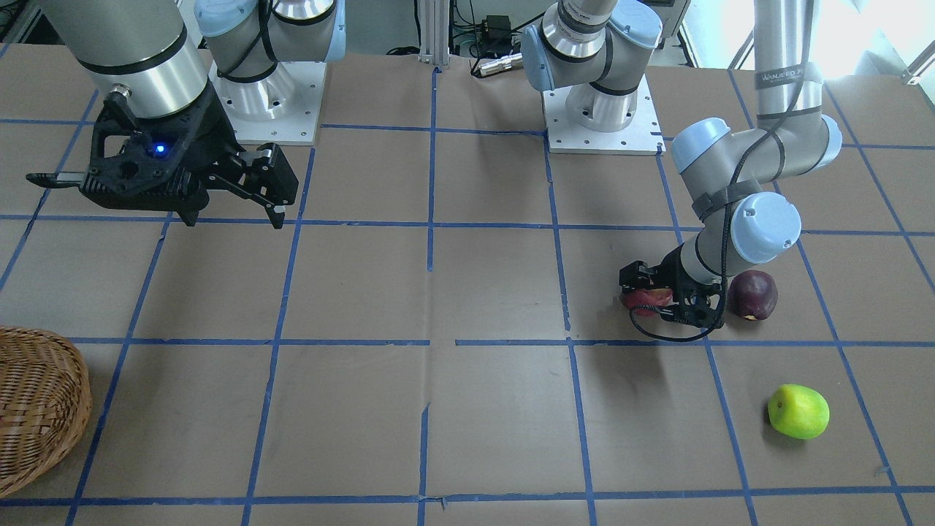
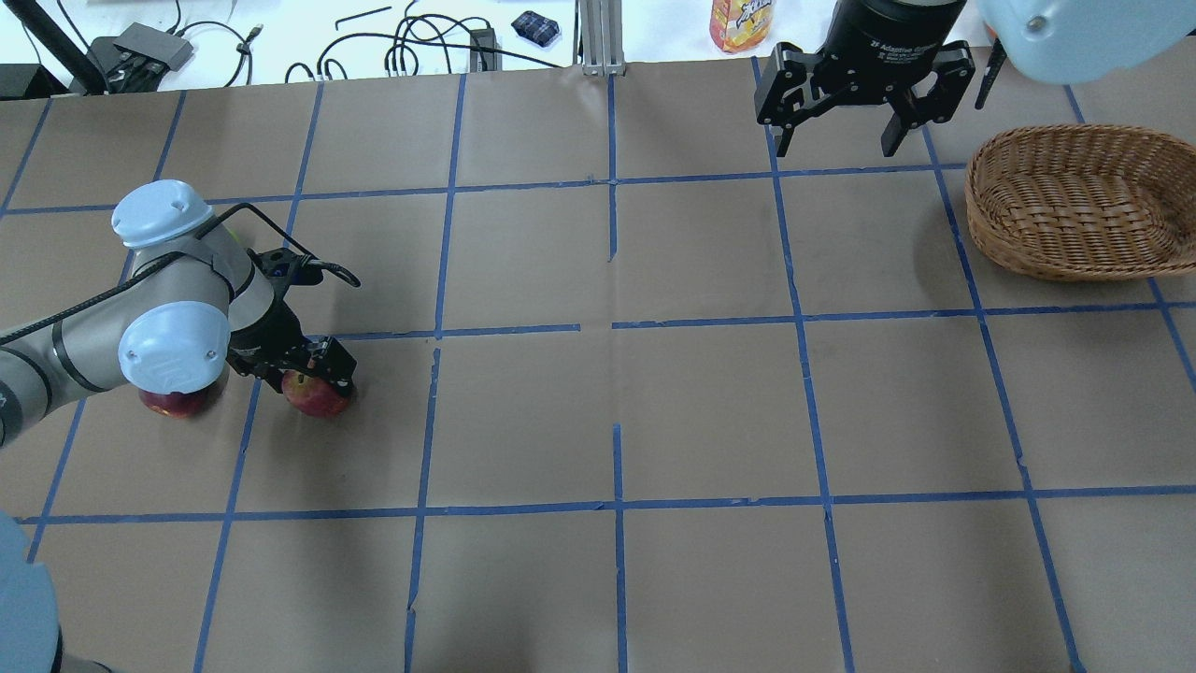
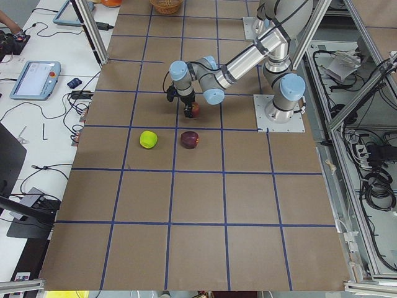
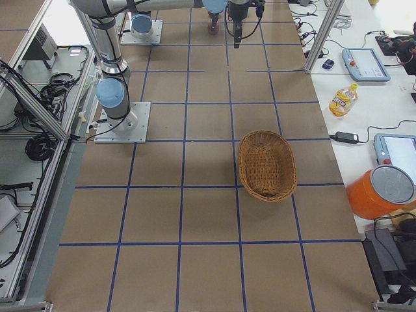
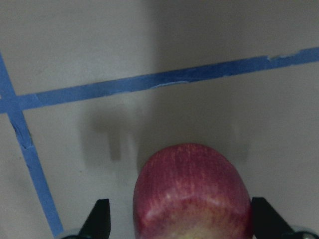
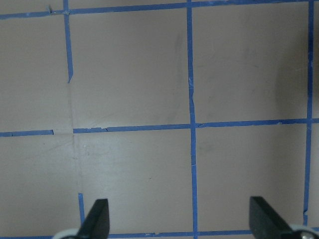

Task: Put all apples into basket
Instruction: 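Carry the red apple to the table center with the left gripper and release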

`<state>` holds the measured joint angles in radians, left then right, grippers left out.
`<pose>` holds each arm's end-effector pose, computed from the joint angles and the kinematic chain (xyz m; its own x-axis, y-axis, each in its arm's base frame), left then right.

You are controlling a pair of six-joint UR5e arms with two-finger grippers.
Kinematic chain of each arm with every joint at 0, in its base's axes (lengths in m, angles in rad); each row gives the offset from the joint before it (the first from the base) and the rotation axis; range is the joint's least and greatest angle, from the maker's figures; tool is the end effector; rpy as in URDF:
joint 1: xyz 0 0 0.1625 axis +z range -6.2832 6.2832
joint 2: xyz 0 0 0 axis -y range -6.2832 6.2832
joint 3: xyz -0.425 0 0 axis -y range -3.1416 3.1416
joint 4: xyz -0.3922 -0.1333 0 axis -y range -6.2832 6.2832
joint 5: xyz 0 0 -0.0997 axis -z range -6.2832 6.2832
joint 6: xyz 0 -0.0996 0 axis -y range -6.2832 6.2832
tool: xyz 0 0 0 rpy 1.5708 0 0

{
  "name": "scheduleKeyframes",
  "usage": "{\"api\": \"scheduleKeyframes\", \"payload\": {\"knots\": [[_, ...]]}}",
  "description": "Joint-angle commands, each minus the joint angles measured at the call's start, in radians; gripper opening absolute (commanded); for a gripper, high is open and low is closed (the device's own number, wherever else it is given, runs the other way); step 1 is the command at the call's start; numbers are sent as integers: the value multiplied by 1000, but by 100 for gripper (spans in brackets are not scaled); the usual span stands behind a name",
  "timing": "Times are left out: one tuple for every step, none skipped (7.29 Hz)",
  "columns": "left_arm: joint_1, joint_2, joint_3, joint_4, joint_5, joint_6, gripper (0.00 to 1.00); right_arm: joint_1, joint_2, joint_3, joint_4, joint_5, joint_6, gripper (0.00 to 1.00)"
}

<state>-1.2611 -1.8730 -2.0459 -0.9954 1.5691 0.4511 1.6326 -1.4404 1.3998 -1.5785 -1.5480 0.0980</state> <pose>0.0203 -0.5014 0.1756 -0.9872 0.1322 0.0889 0.1465 0.9727 0.1798 0.1694 -0.5421 0.5052 -0.9990 0.0350 -0.0274 0.0362 0.9983 -0.0458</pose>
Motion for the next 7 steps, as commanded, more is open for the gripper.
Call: {"api": "scheduleKeyframes", "payload": {"knots": [[-20, 33, 6, 21, -17, -14, 0, 3, 3, -1, -3, 2, 2, 100], [-82, 84, 53, -8, -68, -46, 0, 3, 3, 2, -3, 0, 2, 100], [-192, 121, 105, -59, -87, -183, 0, 1, 6, 2, -5, 0, 2, 100], [-357, 132, 149, -60, -89, -345, 0, 1, 5, 2, -3, 0, 0, 100], [-515, 97, 202, -46, -87, -538, 0, 3, 3, 1, -3, 0, 2, 100], [-593, 21, 264, -13, -113, -684, 0, 1, 5, 2, -5, 0, -1, 100], [-635, -54, 320, 27, -186, -769, 0, 1, 6, 2, -5, 0, -1, 100]]}}
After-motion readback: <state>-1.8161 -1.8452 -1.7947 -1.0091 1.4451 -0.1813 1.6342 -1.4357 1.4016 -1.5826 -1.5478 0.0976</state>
